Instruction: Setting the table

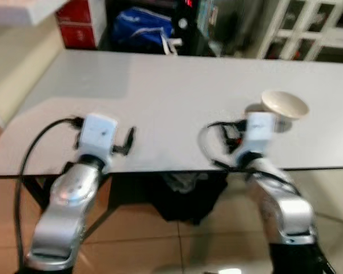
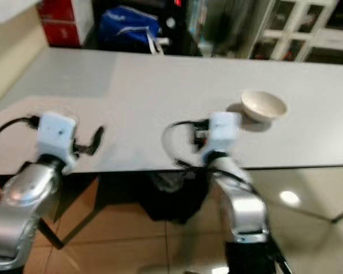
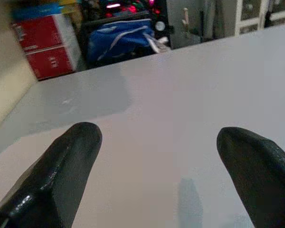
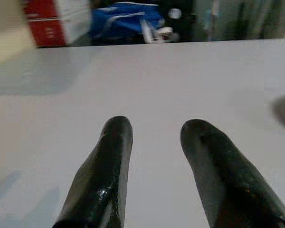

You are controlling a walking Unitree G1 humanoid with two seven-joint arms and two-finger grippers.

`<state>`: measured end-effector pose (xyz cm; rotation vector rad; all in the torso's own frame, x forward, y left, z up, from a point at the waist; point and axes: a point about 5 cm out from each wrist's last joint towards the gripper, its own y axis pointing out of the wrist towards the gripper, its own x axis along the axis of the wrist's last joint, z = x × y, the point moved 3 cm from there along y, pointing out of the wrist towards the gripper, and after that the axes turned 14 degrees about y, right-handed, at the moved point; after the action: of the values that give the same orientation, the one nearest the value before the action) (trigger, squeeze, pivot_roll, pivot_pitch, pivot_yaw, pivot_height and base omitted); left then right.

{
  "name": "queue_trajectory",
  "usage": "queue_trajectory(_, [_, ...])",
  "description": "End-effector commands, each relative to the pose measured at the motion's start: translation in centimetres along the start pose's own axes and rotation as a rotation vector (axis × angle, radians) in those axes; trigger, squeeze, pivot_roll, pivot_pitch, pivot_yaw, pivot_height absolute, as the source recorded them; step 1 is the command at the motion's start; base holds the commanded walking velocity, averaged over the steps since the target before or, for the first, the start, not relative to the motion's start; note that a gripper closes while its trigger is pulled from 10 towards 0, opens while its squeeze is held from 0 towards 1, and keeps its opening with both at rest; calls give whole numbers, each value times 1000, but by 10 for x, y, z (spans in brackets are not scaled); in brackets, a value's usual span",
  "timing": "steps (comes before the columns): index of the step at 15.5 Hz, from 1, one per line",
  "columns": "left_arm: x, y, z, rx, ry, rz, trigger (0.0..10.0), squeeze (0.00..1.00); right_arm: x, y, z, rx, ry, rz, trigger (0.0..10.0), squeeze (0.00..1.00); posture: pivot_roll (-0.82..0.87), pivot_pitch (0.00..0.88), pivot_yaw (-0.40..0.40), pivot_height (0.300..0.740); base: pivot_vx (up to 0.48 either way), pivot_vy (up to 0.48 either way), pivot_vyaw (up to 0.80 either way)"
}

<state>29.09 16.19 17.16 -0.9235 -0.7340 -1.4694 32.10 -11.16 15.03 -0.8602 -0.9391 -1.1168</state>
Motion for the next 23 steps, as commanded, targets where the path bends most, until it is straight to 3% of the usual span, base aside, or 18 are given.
queue_trajectory(1, [10, -2, -3, 2, -3, -34, 10000, 0, 6, 1, -6, -3, -21, -16, 10000, 1000, 17, 0, -80, 740, 0, 480, -419])
queue_trajectory(3, [9, 0, -3, 3, 10, -32, 10000, 0, 2, 7, -2, 18, -21, -3, 10000, 1000, 13, 0, -84, 740, 0, 480, 0])
queue_trajectory(4, [10, 1, -5, -4, 17, -41, 10000, 0, 1, 7, 1, 34, -30, 3, 10000, 0, 10, 0, -85, 740, 0, 480, 0])
queue_trajectory(10, [18, 3, -3, 4, 58, -63, 10000, 0, 3, 11, 7, 48, -19, -29, 10000, 0, 36, 0, -97, 740, 0, 480, 0])
queue_trajectory(11, [18, 4, 0, 14, 57, -60, 10000, 0, 5, 12, 9, 56, -7, -40, 10000, 1000, 44, 0, -97, 740, 0, 480, 0])
queue_trajectory(17, [20, 8, 2, 19, 66, -68, 10000, 0, 10, 13, 7, 36, -63, -64, 10000, 1000, 35, 0, -86, 740, 0, 480, 0])
queue_trajectory(18, [22, 9, 3, 25, 71, -76, 10000, 0, 8, 15, 5, 26, -75, -49, 10000, 651, 40, 0, -85, 740, 0, 480, 0])
queue_trajectory(19, [24, 10, 5, 32, 68, -81, 10000, 0, 7, 16, 6, 28, -68, -42, 10000, 0, 43, 0, -85, 740, 0, 480, -788])
queue_trajectory(23, [27, 11, 16, 74, 70, -95, 10000, 0, 10, 19, 11, 35, -86, -73, 10000, 0, 53, 0, -87, 740, 0, 480, -545])
